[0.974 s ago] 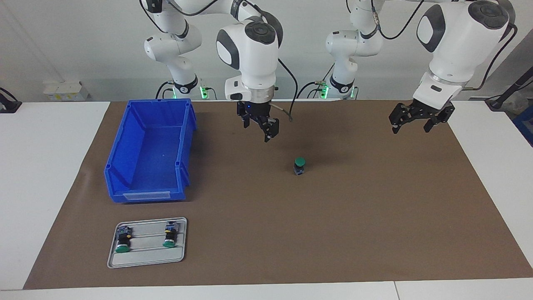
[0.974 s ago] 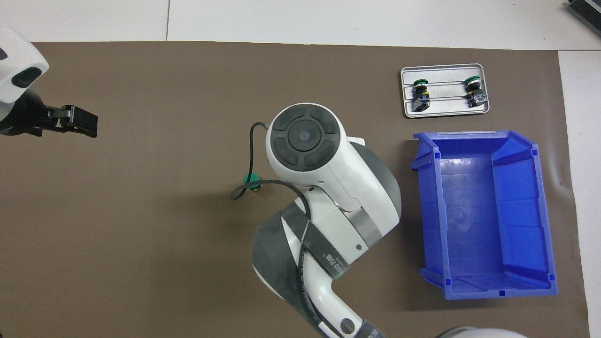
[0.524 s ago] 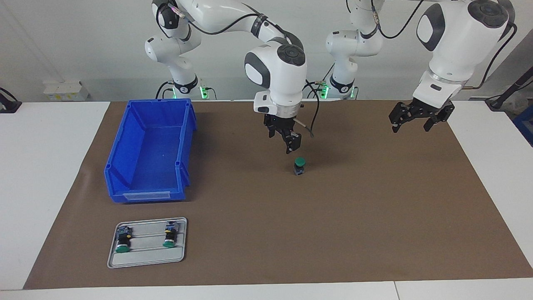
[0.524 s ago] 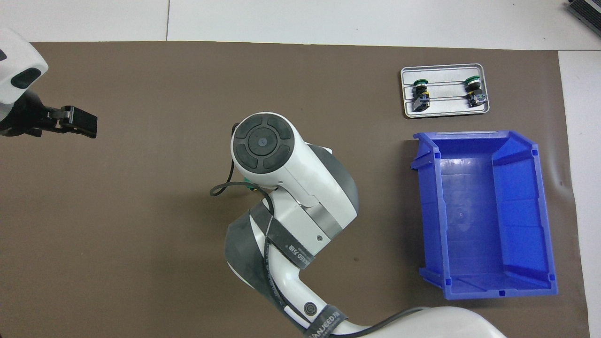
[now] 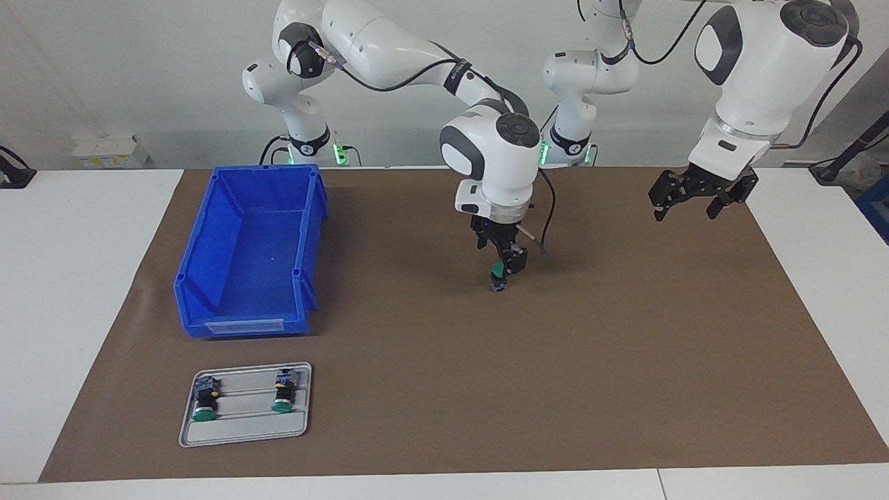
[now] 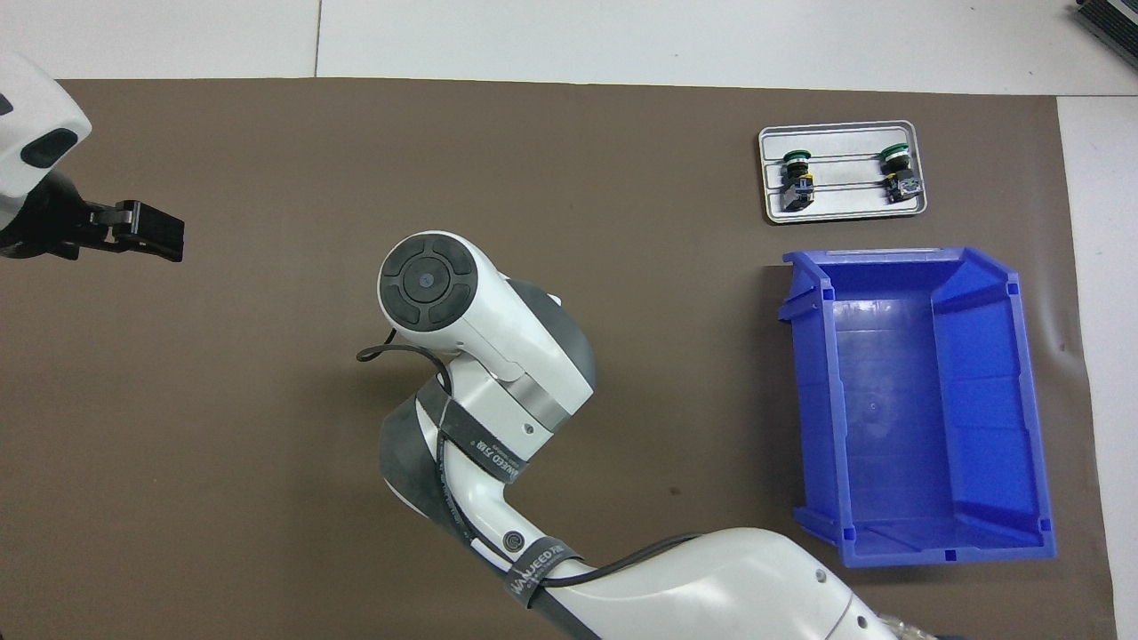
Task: Place and press button with both arms
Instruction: 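Lower the right gripper down over the green-topped button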
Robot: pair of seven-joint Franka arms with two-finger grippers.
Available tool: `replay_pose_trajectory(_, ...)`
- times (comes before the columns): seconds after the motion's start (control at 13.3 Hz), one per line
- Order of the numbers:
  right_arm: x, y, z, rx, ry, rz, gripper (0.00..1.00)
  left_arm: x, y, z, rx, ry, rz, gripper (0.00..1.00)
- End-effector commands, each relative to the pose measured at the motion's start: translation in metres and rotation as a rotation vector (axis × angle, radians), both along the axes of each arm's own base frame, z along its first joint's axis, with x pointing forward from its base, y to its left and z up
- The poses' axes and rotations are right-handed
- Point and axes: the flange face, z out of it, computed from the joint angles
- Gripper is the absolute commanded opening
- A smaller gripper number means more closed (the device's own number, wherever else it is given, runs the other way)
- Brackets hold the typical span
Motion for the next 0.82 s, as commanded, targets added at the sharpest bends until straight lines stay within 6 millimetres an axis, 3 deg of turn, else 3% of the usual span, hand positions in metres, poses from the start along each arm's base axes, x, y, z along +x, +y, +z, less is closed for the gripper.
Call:
replay_pose_trajectory(0.0, 0.008, 0.008, -0.013, 0.014, -0.035, -0.034, 0.93, -0.009, 0.004, 0.001, 0.018, 0.005, 0.003, 1.00)
replay_pose_trajectory(0.3, 0.012, 0.009, -0.025, 0.066, -0.062, -0.052, 0.90, -0.009, 0.004, 0.001, 0.018, 0.005, 0.002, 1.00)
replay_pose_trajectory(0.75, -0.004, 0.000, -0.053, 0.033, -0.012, -0.055, 0.90, -0.009, 0.004, 0.001, 0.018, 0.005, 0.003, 1.00)
